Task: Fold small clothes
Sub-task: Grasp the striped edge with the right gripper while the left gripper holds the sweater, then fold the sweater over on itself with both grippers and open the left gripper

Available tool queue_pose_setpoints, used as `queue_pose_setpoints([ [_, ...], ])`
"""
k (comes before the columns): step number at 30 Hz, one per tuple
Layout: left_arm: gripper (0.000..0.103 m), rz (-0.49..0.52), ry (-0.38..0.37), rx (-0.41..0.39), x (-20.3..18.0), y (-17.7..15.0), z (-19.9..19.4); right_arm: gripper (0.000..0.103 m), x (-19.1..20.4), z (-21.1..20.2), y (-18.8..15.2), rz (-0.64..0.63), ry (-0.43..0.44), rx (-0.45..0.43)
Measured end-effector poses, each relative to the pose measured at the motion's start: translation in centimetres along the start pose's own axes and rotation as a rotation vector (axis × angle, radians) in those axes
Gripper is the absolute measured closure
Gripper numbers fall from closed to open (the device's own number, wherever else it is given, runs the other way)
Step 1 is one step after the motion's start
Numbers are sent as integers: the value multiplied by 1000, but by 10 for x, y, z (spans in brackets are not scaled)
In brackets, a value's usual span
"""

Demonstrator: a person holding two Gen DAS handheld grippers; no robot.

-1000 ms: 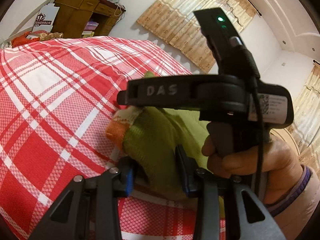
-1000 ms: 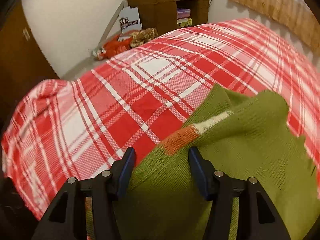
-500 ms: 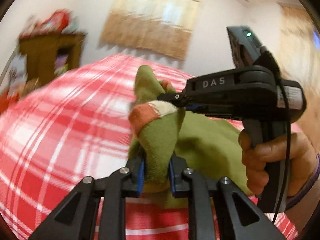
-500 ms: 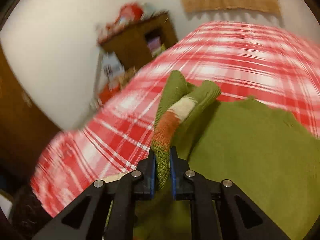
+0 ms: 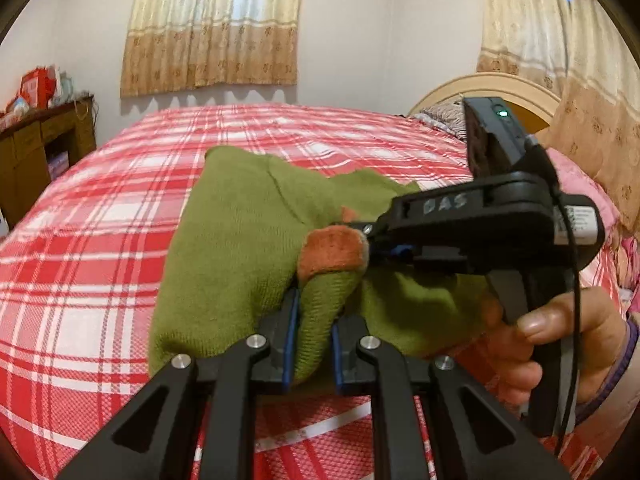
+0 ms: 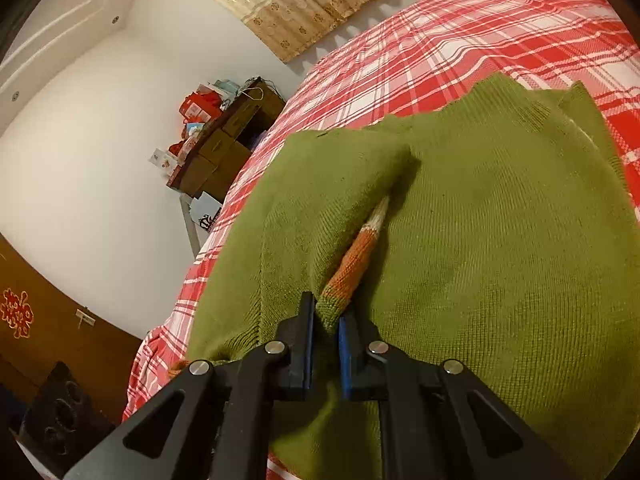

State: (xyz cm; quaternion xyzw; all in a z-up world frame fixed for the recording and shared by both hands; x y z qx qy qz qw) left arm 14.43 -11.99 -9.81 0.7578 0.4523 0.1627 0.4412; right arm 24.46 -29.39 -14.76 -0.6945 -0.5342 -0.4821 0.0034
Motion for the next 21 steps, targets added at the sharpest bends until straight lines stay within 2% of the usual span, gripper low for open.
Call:
queue_pose_setpoints([
  [4,88,-17,6,17,2,-2,5,83,-5,-2,11,93,59,-7],
  [5,88,-14,8,19,0,-5,6,76,-7,-3,15,109,60,-19],
  [8,88,-5,16,18,-2,-4,11,64,-8,-1,24,131,78,-49],
  [10,88,-7,14,18,-4,-4,14,57,-2,9,29,136,113,-28],
  [12,88,-13,9,19,-6,-6,12,55,2,21,35,124,92,-4],
  [15,88,-16,12,23,-7,-6,13,55,9,32,44,23,14,4],
  [16,88,-14,16,26,-6,-6,14,67,12,34,46,-26,-17,-2],
  [17,88,-12,19,29,-7,-5,14,83,15,35,47,-48,-30,2],
  [19,88,-6,22,29,-8,-1,15,90,16,28,53,-53,-23,-25],
  [21,90,-3,12,23,-13,3,14,91,20,14,61,-89,-28,-65],
])
Point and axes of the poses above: each gripper's, at about its wrist camera, not at the fingertips, and z roughly the way its jaws point, x to its left, y to its top, the point moved 8 cm from there along z, roughly the way its jaws point, and after that the axes turned 1 degree about -z, right-handed, at the moved point
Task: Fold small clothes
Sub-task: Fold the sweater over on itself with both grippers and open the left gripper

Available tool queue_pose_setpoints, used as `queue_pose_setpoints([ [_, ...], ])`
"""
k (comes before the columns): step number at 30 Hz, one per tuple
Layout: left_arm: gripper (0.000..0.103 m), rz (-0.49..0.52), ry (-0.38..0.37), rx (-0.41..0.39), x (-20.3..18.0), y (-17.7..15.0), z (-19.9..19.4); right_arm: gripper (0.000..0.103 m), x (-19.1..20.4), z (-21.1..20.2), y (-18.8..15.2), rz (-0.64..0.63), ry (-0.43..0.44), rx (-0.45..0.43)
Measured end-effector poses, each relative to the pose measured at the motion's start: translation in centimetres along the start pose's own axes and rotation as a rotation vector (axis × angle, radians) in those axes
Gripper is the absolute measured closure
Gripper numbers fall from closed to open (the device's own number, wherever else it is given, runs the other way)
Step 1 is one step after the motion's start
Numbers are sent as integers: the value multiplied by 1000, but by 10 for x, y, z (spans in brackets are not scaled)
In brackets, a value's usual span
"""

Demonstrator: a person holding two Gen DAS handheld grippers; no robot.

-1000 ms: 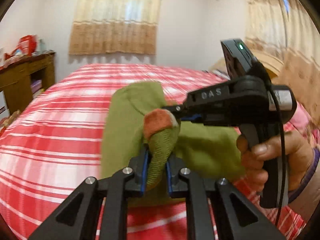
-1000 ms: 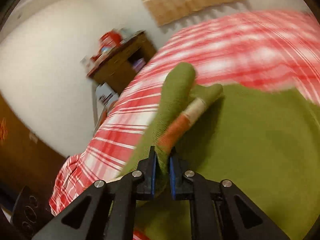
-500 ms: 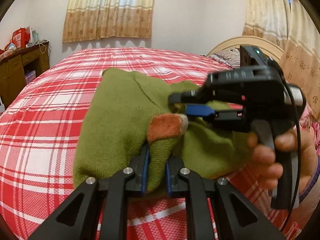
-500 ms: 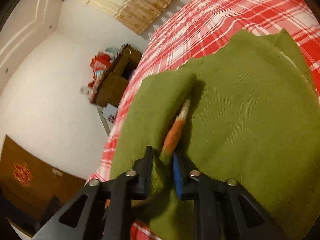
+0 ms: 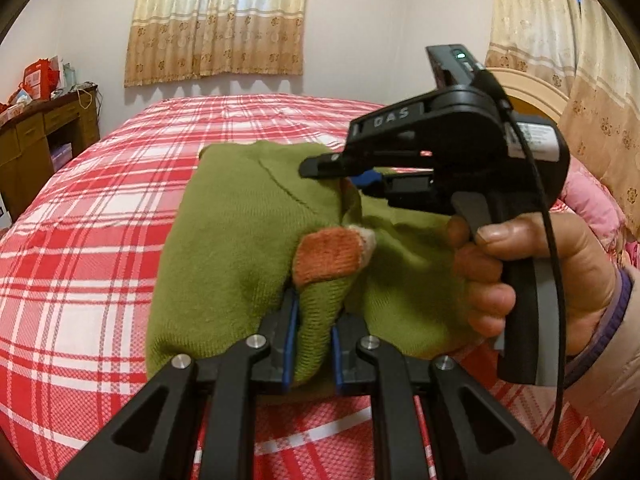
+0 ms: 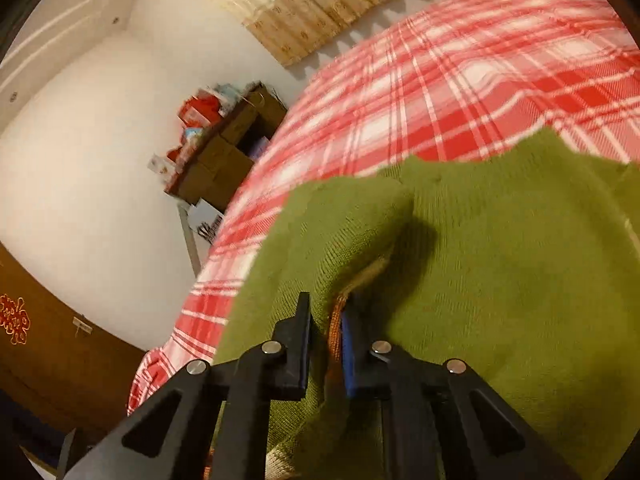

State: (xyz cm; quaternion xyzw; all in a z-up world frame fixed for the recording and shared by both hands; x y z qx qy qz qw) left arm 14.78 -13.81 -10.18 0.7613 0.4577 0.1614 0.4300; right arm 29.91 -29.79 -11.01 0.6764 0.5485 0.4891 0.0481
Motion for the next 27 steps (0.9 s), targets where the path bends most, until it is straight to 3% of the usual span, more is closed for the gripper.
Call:
queue_pose_setpoints([
  [7,90,117,-104,-52,-60,24,-3,91,0,-56,27,-148,-64,-69],
  [11,91,162,-153,-48,-90,28,6,91,-25,-78,34,-179,-146,-73],
  [16,91,211,-212,-10,-123,18,20,91,-80,-93,25,-95,-196,-62],
  [21,91,253,-213,68,-136,-4,31,91,-127,-81,-3,-29,-214,6],
  [23,91,256,-209,85,-133,-6,28,91,-130,-85,-6,14,-183,-28],
  [27,80,226,-242,110,-118,-12,10,88,-125,-96,-11,74,-183,-45],
])
Point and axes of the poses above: each gripper's, at about its wrist camera, not at the fingertips, and z roughly the way its jaws point, x to its left, y to its top, the point moved 8 cm from there along z, roughly the way its jaws point, and after that the axes turned 1 degree about -z, right-handed, at the moved point
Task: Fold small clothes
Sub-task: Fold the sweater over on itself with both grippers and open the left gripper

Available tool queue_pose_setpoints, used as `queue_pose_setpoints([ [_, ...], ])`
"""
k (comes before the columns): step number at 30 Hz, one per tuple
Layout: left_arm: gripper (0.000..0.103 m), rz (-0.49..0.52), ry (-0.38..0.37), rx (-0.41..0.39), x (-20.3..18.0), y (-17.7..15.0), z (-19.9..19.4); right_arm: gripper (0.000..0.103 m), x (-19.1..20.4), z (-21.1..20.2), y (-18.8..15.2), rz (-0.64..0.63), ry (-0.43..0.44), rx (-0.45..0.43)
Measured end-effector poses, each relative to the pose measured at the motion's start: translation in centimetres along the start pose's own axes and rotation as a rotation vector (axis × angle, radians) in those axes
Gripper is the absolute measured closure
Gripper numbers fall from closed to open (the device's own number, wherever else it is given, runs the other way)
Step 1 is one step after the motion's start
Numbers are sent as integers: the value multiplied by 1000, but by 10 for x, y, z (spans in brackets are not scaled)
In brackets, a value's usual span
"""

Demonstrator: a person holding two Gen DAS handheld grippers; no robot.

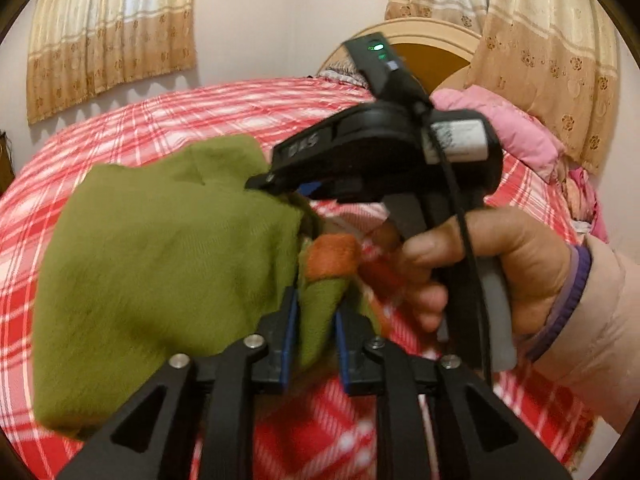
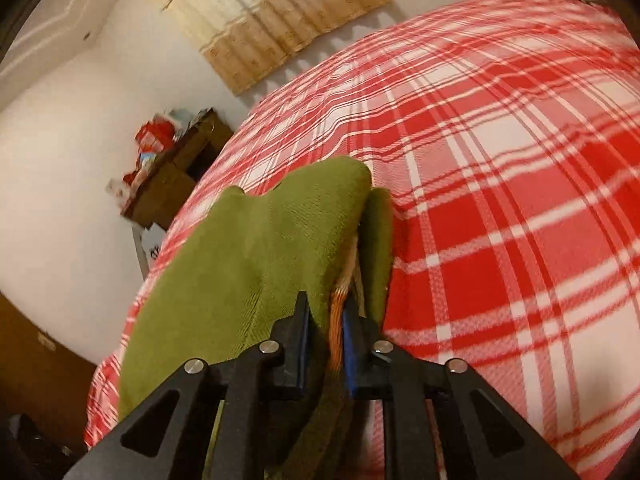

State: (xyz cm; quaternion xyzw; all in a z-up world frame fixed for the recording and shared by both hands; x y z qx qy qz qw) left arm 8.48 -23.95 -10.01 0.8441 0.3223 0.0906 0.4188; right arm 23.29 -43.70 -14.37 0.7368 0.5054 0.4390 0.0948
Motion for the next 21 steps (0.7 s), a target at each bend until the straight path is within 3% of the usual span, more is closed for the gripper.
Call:
queue_pose_setpoints([
  [3,74,9,6,-13,3,-17,-24,86,5,-28,-9,4,-14,-20],
  [6,52,-16,32,-7,15,-37,-45,86,14,-65,-23,-44,-24,-65],
  [10,52,-104,72,0,40,-52,-59,86,49,-92,-45,-168,5,-48],
  [14,52,-204,116,-6,61,-53,-69,79,78,-85,-64,-324,-70,-11],
  [18,52,-215,179,1,70,-49,-75,74,70,-69,-80,-326,-109,27],
  [21,44,-215,231,14,79,-47,-72,72,59,-54,-91,-318,-154,67],
])
Point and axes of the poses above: each gripper's, at about its wrist camera, not at the fingertips, and z roughly the way its jaws point, x to its left, y to its top, the point moved 8 cm from there along z, roughly the way its jaws point, and after that the axes turned 1 degree about -z, right-handed, at the moved point
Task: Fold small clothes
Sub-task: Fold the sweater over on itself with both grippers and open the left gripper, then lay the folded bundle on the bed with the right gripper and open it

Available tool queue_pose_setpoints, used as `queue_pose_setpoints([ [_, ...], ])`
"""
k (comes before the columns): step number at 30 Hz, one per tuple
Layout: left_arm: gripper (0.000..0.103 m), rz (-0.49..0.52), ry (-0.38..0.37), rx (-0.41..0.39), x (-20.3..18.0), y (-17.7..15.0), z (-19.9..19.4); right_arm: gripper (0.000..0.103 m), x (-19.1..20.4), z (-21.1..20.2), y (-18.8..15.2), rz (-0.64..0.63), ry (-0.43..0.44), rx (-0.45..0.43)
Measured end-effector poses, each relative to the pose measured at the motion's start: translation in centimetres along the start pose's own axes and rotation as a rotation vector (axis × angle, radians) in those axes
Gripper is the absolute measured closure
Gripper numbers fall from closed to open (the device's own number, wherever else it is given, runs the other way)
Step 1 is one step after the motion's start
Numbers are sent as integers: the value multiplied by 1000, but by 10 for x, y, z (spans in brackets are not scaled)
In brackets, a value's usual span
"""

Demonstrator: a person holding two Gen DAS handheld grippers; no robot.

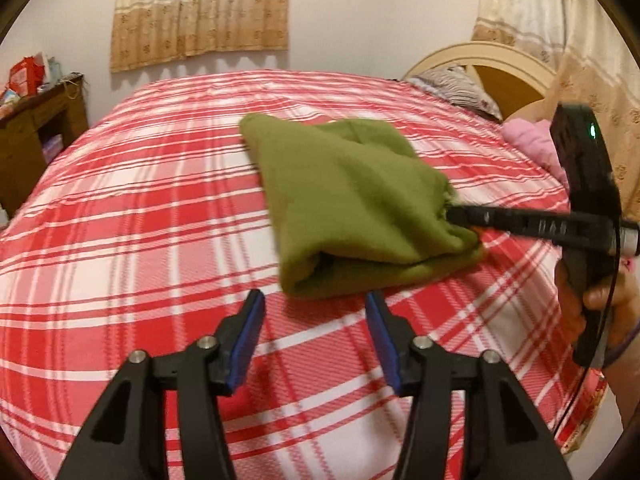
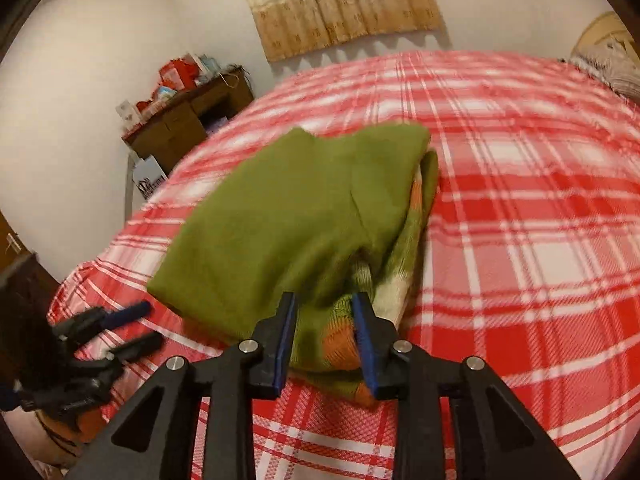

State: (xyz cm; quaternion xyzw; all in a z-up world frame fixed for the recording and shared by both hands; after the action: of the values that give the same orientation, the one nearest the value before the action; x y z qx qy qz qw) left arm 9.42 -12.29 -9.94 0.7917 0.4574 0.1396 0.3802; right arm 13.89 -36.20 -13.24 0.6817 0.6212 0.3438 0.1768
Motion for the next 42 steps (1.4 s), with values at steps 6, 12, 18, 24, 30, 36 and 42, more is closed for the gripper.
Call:
queue_pose_setpoints([
  [6,41,-15,88,42,16,-5,0,91,6,2,-18,11,-35,-1],
  [12,39,-22,133,47,28,-7,-6,96,10,-18,-31,140,59,-37],
  [18,39,-12,144,44,30,-9,-11,97,-16,-20,-46,288,99,-76],
  [24,30,-51,138,5,50,-6,-22,94,-24,-45,-47,318,41,-95],
  [30,30,-105,142,-12,56,17,-12,94,-1,-74,-6,169,-62,-204],
  [36,30,-93,170,-48,41,52,2,94,40,-32,33,-10,-95,-187],
  [42,26,-135,213,-4,41,41,42,98,-5,26,16,154,-101,-50],
])
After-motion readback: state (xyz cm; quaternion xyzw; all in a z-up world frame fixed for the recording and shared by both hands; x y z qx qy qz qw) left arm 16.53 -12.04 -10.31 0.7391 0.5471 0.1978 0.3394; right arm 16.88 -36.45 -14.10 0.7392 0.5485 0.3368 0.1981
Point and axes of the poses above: each gripper's, at about its wrist camera, not at the fingertips, and z roughly the way its jaws point, x to its left, y to its top, the point moved 8 cm from there along z, roughly the way its jaws point, and after that the axes turned 1 degree about -z, right-handed, at the moved point
